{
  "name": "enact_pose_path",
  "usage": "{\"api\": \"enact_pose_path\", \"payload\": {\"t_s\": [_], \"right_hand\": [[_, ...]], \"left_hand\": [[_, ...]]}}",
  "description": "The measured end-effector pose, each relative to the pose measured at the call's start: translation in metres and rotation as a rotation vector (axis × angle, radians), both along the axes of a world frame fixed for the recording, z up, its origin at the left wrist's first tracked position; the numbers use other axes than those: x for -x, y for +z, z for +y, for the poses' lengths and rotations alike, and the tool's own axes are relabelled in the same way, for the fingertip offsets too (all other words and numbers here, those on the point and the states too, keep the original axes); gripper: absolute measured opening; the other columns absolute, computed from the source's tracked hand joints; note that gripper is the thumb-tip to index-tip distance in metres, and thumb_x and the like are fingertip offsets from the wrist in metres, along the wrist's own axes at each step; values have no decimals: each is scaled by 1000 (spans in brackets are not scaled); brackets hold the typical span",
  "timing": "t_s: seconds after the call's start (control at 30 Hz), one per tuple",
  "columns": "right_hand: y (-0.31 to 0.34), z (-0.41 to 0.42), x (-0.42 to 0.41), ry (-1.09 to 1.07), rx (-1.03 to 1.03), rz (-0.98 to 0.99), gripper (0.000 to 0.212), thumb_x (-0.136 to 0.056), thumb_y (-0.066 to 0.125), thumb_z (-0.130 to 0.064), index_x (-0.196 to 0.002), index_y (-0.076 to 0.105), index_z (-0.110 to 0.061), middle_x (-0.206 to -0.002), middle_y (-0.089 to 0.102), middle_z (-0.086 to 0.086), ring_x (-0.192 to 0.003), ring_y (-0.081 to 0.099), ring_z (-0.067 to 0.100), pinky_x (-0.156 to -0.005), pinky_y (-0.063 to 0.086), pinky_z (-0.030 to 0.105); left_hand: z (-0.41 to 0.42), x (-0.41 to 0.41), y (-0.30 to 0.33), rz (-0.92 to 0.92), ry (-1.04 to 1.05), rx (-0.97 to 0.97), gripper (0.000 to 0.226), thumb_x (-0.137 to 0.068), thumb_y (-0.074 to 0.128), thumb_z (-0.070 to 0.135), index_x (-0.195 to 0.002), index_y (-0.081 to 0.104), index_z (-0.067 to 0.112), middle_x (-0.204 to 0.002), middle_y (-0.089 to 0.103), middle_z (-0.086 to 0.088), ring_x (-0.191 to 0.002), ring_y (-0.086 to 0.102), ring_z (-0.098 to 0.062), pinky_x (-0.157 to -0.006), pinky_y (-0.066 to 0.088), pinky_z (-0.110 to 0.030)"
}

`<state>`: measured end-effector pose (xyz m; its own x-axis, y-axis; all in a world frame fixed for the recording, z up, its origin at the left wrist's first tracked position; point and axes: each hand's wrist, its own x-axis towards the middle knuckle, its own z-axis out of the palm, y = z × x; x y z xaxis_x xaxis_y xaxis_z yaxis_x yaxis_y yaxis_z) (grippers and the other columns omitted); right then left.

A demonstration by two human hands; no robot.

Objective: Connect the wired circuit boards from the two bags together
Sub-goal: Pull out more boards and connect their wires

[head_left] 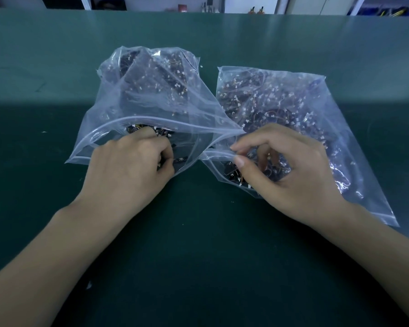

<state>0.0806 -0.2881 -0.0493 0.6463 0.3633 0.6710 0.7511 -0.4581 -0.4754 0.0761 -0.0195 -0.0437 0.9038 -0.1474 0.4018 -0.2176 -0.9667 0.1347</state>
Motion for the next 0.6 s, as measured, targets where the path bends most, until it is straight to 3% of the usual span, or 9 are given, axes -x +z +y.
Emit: {"api": "enact_pose_path", "payload": {"t_s": [0.27, 0.37, 0.43, 0.53, 0.6], "right_hand": [[0, 1, 0, 3, -8, 6, 7, -101, 72, -8, -107, 77, -10, -97, 72, -2, -68, 62, 14, -71, 43, 12], [2, 0, 0, 11, -9, 2, 9, -103, 69, -10, -108, 76, -8, -98, 73, 0, -70, 63, 14, -71, 43, 12], [2, 0, 1, 10, -9, 7, 11, -103, 67, -11, -108, 76, -6, -99, 73, -1, -70, 63, 15, -71, 44, 13], [2, 0, 1, 10, 5, 6, 13, -104, 67, -12, -112, 75, -5, -100, 71, -5, -71, 62, 14, -73, 44, 12], [2, 0, 1, 13, 10, 14, 15, -104, 68, -13, -116, 74, -7, -101, 71, -4, -71, 63, 14, -74, 43, 11]], "left_hand": [[0, -1, -3, -50, -36, -17, 8, -98, 66, 30, -93, 69, 25, -98, 61, 9, -82, 65, -25, -61, 39, -33], [0, -1, -4, -68, -57, 7, 10, -102, 58, 31, -98, 63, 24, -100, 62, 7, -84, 65, -24, -60, 44, -36], [-1, -1, -2, -95, -75, 80, 9, -104, 55, 29, -101, 60, 23, -94, 62, 8, -78, 63, -22, -58, 44, -36], [-6, 3, 1, -92, -142, 226, 5, -105, 56, 28, -101, 55, 26, -72, 51, 19, -65, 54, 0, -53, 30, -24], [-13, 8, 0, -74, -216, 286, 6, -106, 57, 28, -101, 53, 29, -69, 51, 18, -67, 54, 2, -54, 32, -24]]}}
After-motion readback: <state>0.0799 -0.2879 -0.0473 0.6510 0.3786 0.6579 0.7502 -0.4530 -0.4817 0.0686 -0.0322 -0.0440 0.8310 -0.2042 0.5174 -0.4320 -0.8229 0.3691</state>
